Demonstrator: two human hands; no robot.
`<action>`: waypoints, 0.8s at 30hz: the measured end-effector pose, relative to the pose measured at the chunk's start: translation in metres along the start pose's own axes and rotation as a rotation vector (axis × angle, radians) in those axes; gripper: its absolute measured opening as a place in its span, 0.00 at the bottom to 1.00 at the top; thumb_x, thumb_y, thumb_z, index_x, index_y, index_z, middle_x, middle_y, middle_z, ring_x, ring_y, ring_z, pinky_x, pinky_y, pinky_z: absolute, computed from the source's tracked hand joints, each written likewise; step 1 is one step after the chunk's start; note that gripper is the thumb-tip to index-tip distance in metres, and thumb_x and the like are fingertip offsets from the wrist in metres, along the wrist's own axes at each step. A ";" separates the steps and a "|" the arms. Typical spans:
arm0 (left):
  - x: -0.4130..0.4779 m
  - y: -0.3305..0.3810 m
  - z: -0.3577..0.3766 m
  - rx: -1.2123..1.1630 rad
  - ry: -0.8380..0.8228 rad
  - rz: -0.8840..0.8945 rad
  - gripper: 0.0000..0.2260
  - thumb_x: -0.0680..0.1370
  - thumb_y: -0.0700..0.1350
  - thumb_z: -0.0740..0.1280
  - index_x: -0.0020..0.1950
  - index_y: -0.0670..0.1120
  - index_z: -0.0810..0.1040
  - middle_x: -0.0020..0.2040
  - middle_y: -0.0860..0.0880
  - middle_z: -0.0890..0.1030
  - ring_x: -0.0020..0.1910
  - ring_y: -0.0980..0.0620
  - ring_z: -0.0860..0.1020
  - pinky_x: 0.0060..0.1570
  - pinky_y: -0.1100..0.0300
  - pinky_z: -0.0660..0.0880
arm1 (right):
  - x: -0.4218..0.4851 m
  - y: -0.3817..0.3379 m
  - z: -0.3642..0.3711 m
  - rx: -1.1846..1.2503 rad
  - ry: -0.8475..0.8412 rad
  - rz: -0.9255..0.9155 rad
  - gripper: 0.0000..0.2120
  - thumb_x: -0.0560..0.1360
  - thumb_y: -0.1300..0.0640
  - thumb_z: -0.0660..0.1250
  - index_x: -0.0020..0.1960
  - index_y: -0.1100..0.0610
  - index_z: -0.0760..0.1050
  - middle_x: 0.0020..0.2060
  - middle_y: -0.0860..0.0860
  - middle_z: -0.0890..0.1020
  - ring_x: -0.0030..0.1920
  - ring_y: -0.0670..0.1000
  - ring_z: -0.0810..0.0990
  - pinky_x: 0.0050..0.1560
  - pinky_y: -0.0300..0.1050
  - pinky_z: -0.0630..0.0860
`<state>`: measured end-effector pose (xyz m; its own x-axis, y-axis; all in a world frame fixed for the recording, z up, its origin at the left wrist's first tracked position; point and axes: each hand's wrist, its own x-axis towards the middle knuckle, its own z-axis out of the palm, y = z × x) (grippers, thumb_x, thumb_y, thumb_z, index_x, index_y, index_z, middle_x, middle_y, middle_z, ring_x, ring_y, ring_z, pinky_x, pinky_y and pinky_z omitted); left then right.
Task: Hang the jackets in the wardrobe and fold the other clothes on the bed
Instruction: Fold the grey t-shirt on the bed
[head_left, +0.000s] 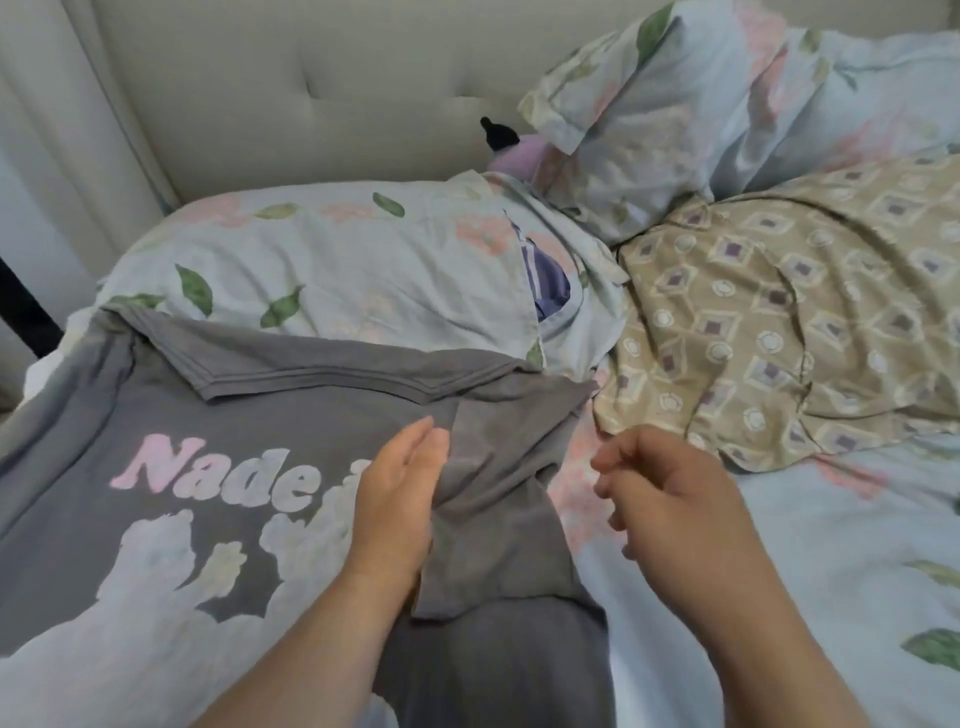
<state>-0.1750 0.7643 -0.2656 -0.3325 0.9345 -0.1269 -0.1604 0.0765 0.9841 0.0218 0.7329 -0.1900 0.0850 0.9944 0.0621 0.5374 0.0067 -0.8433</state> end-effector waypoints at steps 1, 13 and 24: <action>0.002 0.003 -0.002 -0.010 -0.031 -0.038 0.27 0.62 0.66 0.69 0.54 0.52 0.83 0.55 0.49 0.84 0.58 0.49 0.81 0.65 0.47 0.73 | -0.002 -0.001 -0.008 -0.344 -0.138 -0.011 0.05 0.71 0.54 0.61 0.43 0.44 0.73 0.37 0.45 0.80 0.36 0.44 0.76 0.35 0.42 0.71; 0.070 0.055 0.097 1.206 -0.593 0.424 0.22 0.65 0.68 0.71 0.41 0.51 0.74 0.38 0.55 0.77 0.37 0.54 0.75 0.36 0.57 0.71 | -0.002 0.017 0.011 -0.592 -0.411 -0.034 0.09 0.70 0.46 0.65 0.40 0.50 0.67 0.39 0.47 0.76 0.40 0.46 0.74 0.42 0.45 0.75; 0.107 0.043 0.088 0.540 -0.205 0.063 0.10 0.78 0.45 0.69 0.39 0.43 0.75 0.33 0.44 0.71 0.33 0.50 0.69 0.35 0.59 0.65 | -0.007 0.011 -0.009 -0.566 -0.649 0.004 0.09 0.69 0.57 0.65 0.37 0.43 0.69 0.35 0.44 0.74 0.35 0.43 0.71 0.31 0.36 0.66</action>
<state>-0.1356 0.8983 -0.2257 -0.1303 0.9872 -0.0921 0.3686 0.1345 0.9198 0.0351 0.7246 -0.1952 -0.3164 0.8586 -0.4033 0.8902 0.1218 -0.4390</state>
